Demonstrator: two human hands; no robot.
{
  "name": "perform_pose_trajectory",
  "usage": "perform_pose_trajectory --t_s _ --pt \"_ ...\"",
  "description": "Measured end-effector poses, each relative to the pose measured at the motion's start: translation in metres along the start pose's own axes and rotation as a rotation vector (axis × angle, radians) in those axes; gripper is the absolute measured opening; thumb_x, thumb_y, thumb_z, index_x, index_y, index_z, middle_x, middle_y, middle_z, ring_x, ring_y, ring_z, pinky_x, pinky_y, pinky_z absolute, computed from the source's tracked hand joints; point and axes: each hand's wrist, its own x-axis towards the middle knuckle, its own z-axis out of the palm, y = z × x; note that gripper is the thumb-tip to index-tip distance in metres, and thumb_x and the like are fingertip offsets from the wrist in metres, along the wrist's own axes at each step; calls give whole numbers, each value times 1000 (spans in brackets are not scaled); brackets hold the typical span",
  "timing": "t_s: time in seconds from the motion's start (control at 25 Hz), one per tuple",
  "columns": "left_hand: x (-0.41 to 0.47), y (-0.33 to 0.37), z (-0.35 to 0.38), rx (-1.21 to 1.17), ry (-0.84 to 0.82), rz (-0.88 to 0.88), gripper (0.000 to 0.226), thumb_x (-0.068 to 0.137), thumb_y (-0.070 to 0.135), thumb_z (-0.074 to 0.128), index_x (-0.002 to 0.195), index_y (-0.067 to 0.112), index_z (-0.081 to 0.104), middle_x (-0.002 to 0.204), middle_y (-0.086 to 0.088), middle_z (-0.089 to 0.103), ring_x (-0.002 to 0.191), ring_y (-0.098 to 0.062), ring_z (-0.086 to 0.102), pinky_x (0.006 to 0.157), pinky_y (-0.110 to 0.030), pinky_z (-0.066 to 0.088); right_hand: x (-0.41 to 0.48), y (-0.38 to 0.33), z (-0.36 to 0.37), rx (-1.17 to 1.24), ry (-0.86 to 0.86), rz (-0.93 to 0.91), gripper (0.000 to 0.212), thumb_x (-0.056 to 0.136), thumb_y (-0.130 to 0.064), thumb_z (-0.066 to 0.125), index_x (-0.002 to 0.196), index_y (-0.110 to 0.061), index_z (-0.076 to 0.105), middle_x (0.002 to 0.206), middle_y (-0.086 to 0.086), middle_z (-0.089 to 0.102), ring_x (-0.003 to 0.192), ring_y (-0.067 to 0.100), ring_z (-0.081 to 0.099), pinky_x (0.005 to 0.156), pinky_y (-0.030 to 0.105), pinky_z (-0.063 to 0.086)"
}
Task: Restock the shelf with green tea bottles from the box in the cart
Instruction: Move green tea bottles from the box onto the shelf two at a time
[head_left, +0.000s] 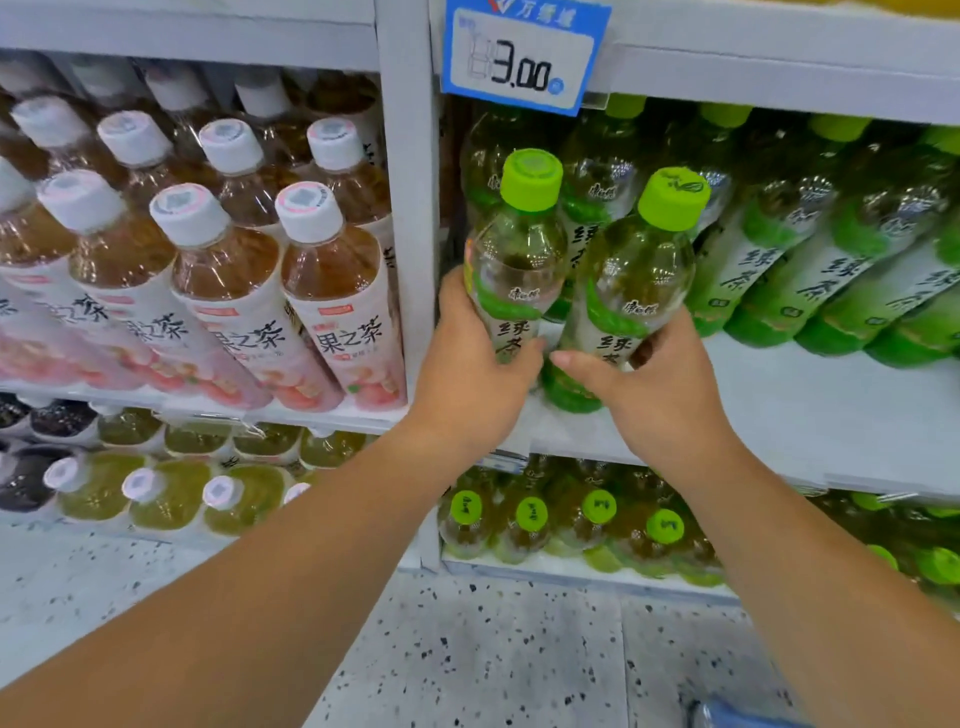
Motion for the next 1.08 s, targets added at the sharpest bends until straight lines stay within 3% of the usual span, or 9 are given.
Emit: perform_pose_trajectory --t_s 0.12,0.2,0.28,0.4,0.56,0.64,0.84,1.0,1.08 --pt "-2 -7 3 95 -38 -103 60 87 14 75 134 11 37 126 -2 59 116 -16 60 87 -14 46 -5 14 -5 -58 -119 37 60 75 -27 88 115 -51 50 107 -32 64 102 -20 57 83 6 44" --pt "-6 -11 9 168 -51 -161 61 88 15 75 135 8 37 131 -8 55 123 -23 56 99 -28 46 -7 21 -7 -64 -131 34 57 79 -25 85 114 -51 49 104 -38 63 103 -24 53 80 1 42" --pt "-8 -14 18 217 -14 -159 72 89 15 74 144 6 29 144 -12 42 136 -26 43 113 -38 36 -9 28 -4 -54 -118 4 53 81 -25 83 115 -50 51 105 -42 62 103 -24 53 79 -3 41" --pt "-5 -15 30 244 74 -161 83 90 18 73 150 3 18 153 -16 29 145 -28 29 119 -38 25 -12 37 3 -24 -96 -31 50 84 -25 81 125 -37 55 114 -28 65 108 -13 59 84 3 44" --pt "1 -25 31 170 132 -170 76 93 20 71 148 2 22 147 -16 44 136 -27 45 113 -43 38 -2 42 11 -5 -71 -44 49 85 -28 80 125 -39 54 115 -28 65 107 -11 60 87 10 48" --pt "0 -29 32 195 144 -154 69 96 20 65 148 1 24 147 -16 45 137 -27 45 114 -43 37 1 44 15 -14 -35 -38 49 84 -34 80 125 -41 53 114 -28 65 106 -9 61 89 16 50" --pt "1 -36 37 358 176 -95 70 101 28 56 154 2 19 156 -20 31 145 -30 30 119 -42 26 2 47 17 -165 -43 -49 46 83 -58 66 124 -48 47 110 -38 60 104 -17 56 81 5 43" --pt "1 -40 37 350 202 -61 69 100 30 57 153 3 22 154 -19 36 144 -32 33 118 -47 30 4 52 19 -252 -56 -57 51 86 -49 61 131 -34 45 121 -15 63 111 9 60 88 35 51" --pt "0 -40 36 287 210 -66 72 99 27 59 154 6 19 155 -17 37 145 -29 35 118 -46 32 4 53 19 -248 -55 -51 54 85 -52 61 133 -36 43 121 -18 63 111 7 60 85 33 50"
